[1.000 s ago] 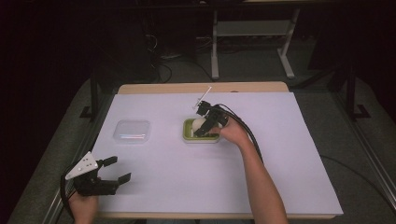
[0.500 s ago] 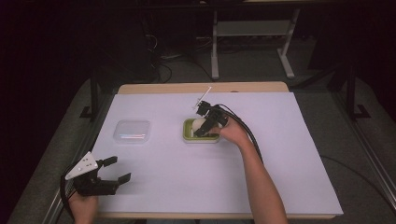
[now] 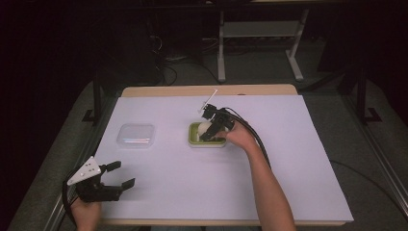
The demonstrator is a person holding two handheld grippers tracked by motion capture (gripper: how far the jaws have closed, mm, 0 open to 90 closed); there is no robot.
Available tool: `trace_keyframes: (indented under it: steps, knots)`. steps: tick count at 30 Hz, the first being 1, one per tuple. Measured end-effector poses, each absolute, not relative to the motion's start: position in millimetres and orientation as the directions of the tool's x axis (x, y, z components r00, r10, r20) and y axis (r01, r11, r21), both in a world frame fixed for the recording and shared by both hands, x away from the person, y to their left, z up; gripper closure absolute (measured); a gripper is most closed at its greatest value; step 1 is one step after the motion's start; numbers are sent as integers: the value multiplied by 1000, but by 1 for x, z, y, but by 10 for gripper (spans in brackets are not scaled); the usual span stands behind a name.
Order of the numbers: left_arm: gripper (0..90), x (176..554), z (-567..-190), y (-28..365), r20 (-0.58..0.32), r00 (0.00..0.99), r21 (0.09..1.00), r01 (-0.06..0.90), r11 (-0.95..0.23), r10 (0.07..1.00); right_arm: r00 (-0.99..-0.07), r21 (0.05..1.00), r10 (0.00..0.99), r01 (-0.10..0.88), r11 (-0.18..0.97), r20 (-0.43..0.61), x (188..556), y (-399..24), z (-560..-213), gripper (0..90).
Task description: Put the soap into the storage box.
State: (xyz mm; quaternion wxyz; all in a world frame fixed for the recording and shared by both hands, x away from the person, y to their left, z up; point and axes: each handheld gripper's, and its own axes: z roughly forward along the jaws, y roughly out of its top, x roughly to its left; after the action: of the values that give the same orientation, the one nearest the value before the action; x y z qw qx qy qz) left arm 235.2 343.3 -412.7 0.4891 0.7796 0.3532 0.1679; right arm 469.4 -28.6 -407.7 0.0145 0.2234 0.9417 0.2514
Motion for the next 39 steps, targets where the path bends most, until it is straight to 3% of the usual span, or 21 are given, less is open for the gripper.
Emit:
trace_keyframes:
  steps: [39]
  knots:
    - [133, 235, -413, 343, -84, 695, 882, 386, -272, 714, -894, 473, 443, 422, 773, 73, 469, -31, -407, 237]
